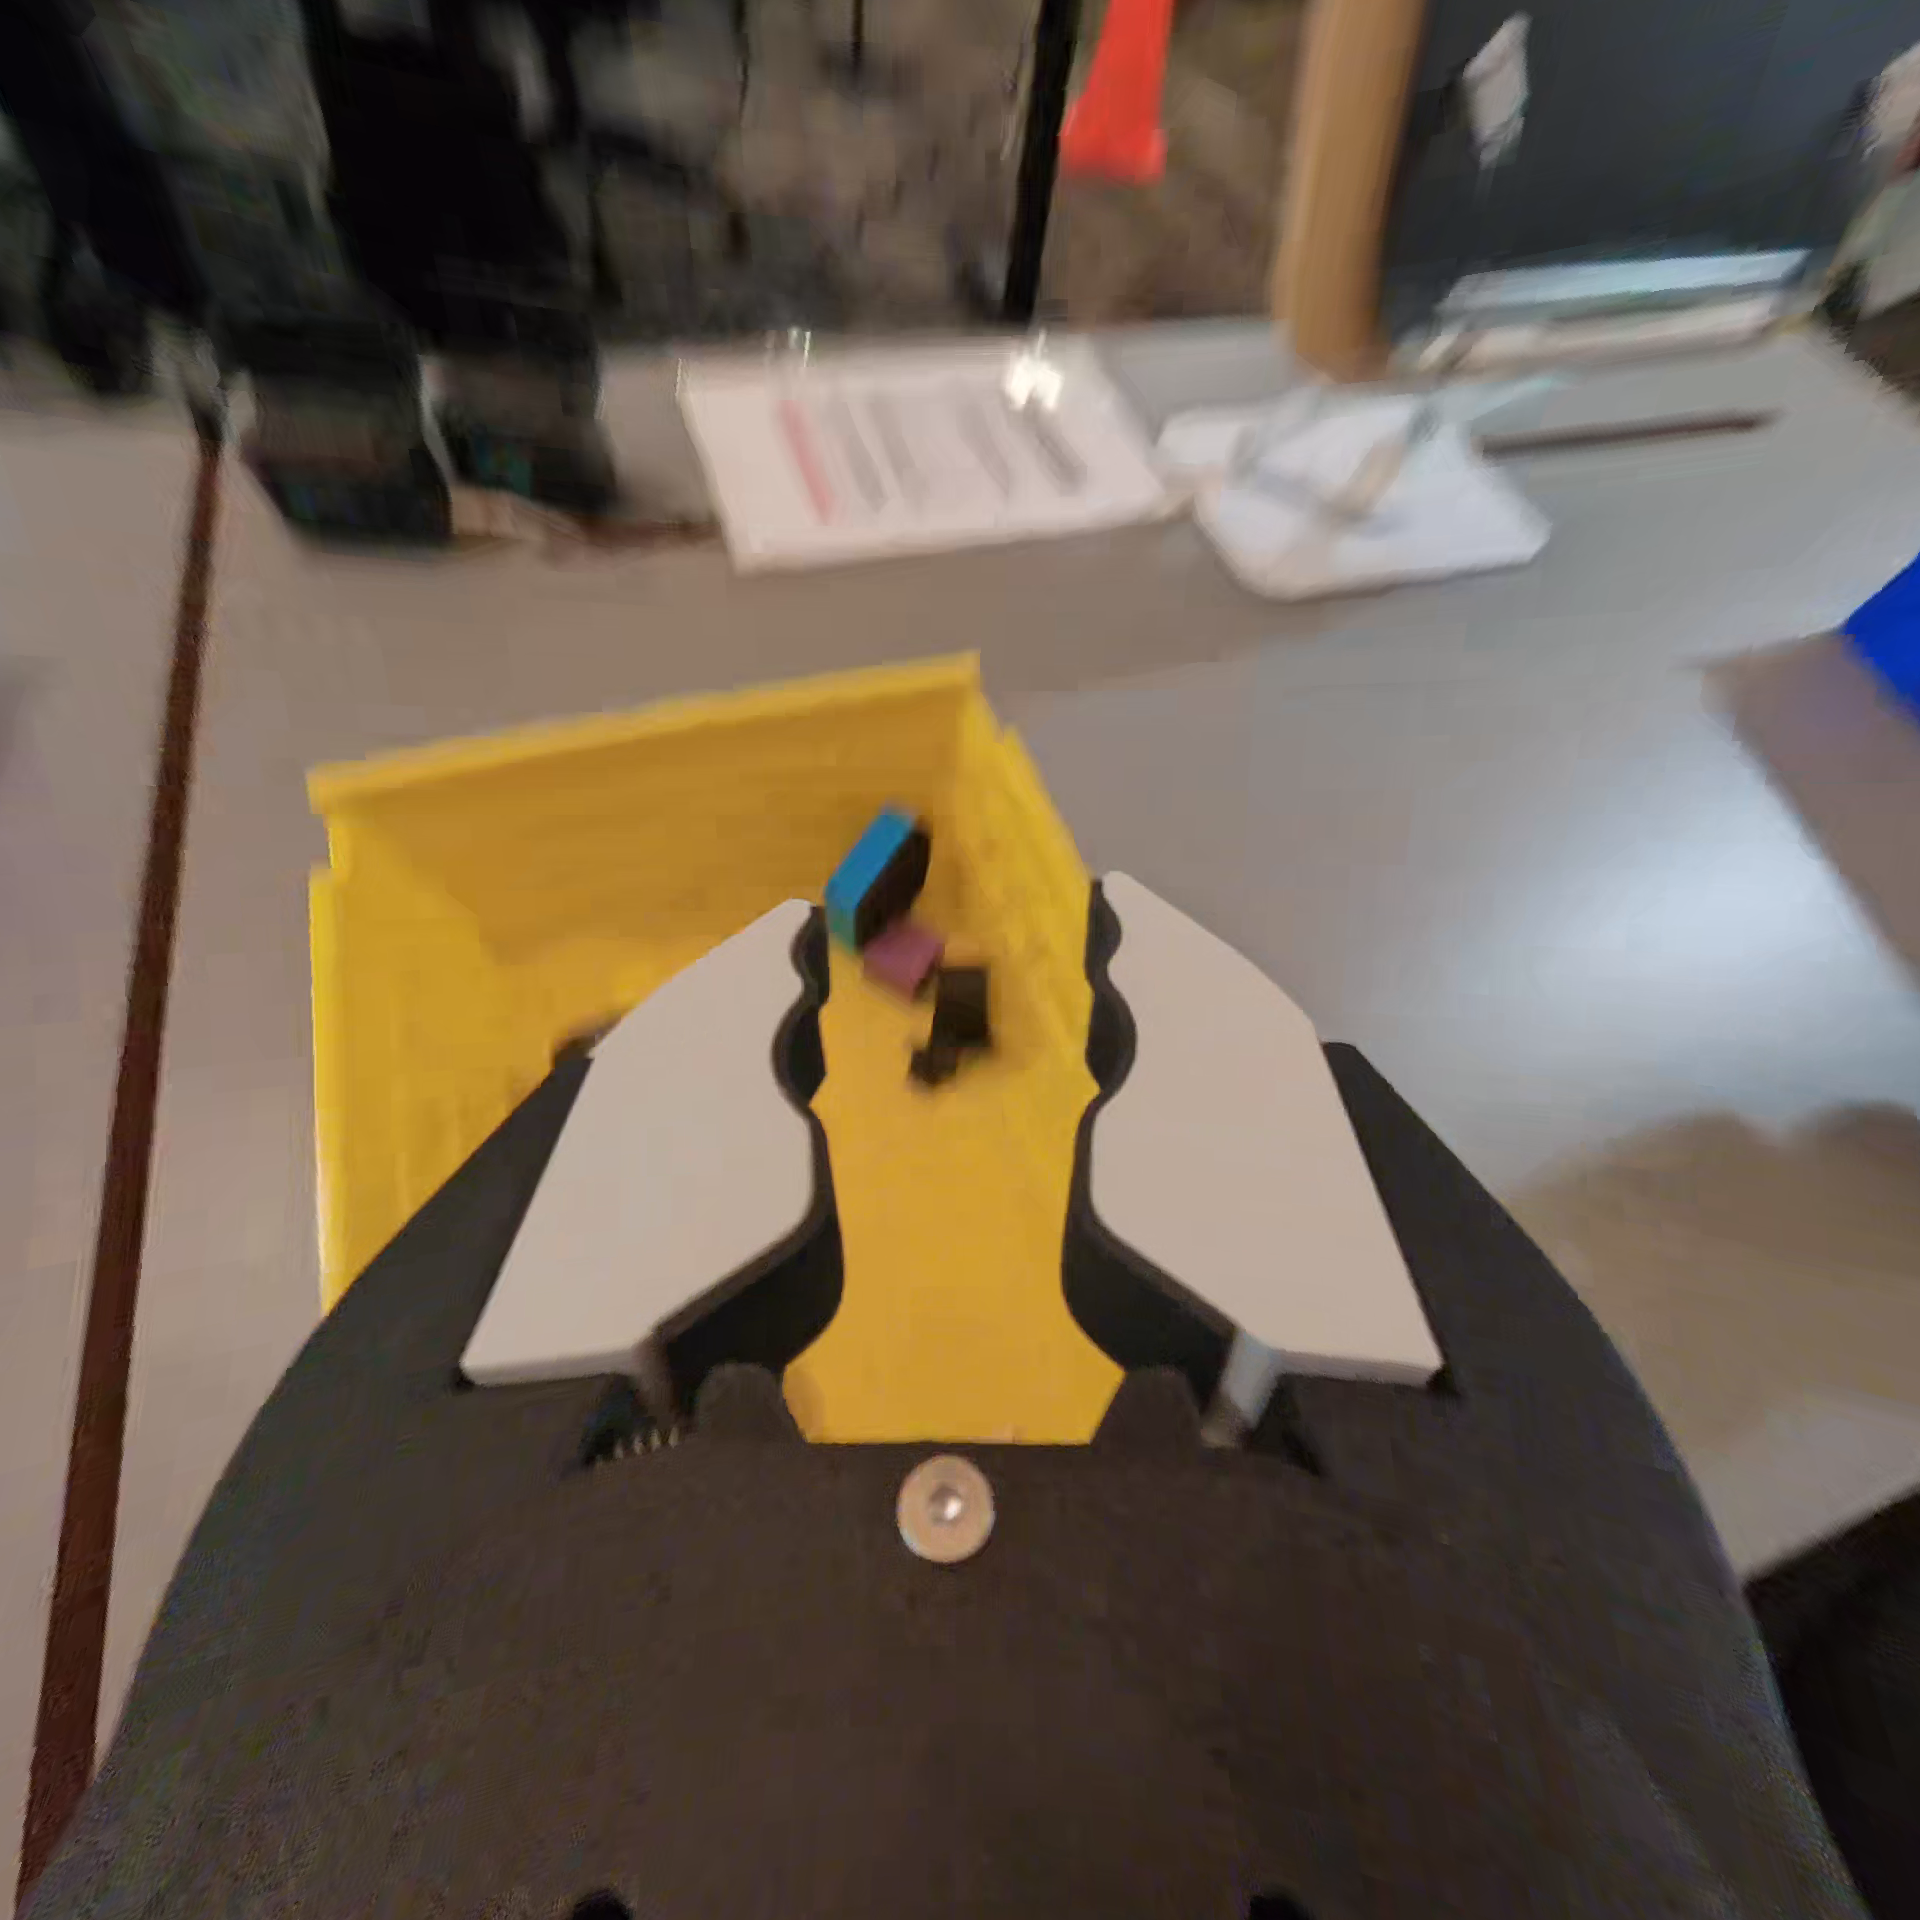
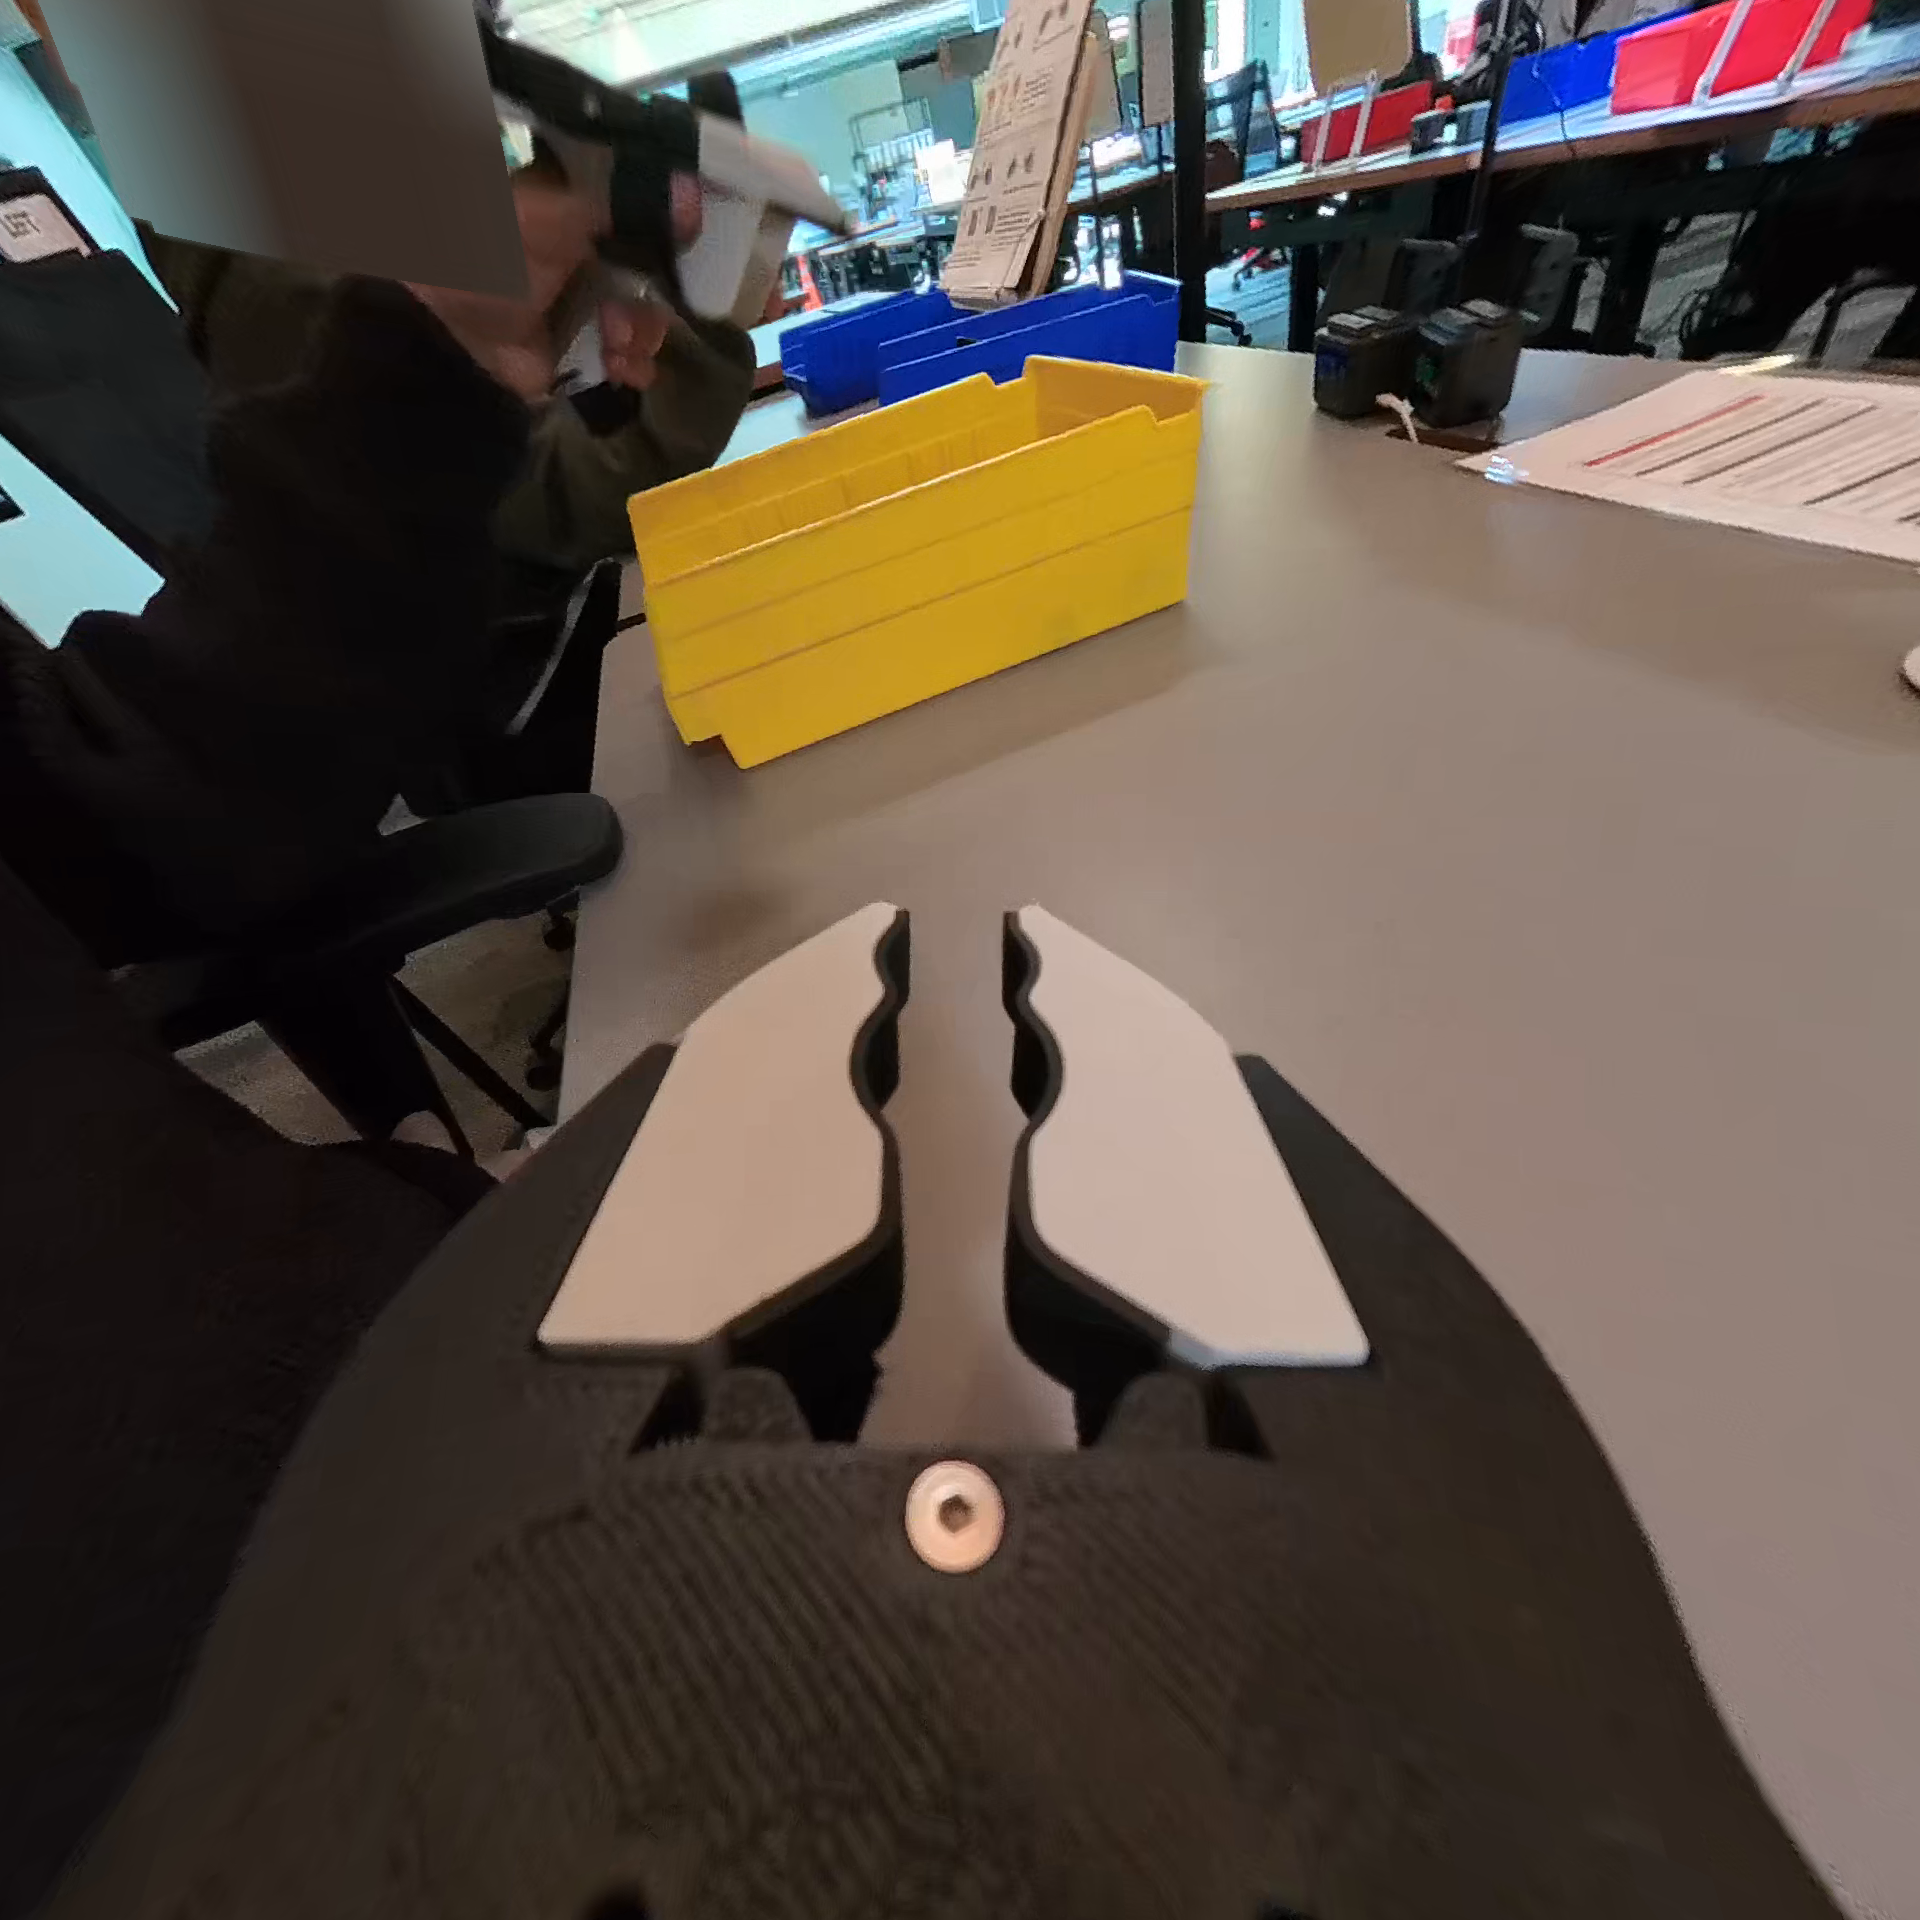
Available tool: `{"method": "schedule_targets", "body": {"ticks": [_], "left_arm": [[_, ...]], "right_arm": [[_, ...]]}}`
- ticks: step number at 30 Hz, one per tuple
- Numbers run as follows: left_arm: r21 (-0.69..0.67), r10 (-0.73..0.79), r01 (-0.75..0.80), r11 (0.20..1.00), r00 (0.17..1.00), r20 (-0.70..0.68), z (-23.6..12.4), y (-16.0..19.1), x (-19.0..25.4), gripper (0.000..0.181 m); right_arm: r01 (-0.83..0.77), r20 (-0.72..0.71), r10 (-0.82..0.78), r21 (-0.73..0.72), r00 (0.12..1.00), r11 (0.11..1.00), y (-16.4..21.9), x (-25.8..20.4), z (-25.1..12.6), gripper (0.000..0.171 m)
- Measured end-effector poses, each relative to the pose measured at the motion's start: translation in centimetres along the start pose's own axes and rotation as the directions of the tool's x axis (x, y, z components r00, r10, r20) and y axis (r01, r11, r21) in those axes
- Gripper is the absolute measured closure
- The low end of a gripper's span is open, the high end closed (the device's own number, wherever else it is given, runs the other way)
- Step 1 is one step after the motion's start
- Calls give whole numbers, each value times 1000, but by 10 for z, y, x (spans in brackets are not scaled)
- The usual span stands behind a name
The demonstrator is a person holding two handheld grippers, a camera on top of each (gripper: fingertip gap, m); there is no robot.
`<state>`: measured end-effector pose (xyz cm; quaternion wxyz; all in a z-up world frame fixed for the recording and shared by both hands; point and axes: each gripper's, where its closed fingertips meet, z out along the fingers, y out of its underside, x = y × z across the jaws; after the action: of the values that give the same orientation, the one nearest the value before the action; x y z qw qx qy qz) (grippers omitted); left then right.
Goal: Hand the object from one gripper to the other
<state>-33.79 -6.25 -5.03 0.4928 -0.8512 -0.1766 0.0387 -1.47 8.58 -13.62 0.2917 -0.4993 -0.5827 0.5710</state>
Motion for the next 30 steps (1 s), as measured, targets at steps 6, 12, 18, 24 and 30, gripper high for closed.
{"method": "schedule_targets", "body": {"ticks": [6, 12, 18, 24, 30], "left_arm": [[-480, -218, 246, 842, 969, 115, 23, 114, -46, 100], [-603, -127, 310, 735, 936, 327, 35, 159, -81, 97], [-691, -3, 251, 678, 941, 339, 37, 178, -91, 126], [-653, 1, 186, 734, 962, 274, 34, 160, -87, 137], [-250, -122, 179, 952, 966, 228, 19, 66, -72, 163]], "right_arm": [[-62, -6, 62, 21, 998, 998, 0, 7, -2, 151], [-77, 39, 78, -13, 996, 997, 6, -5, 5, 149], [-57, 59, 59, -42, 997, 997, 11, -14, 9, 149], [-99, 82, 100, -17, 992, 995, 6, -17, 10, 148], [-118, 77, 119, -15, 990, 993, 7, -13, 10, 148]]}}
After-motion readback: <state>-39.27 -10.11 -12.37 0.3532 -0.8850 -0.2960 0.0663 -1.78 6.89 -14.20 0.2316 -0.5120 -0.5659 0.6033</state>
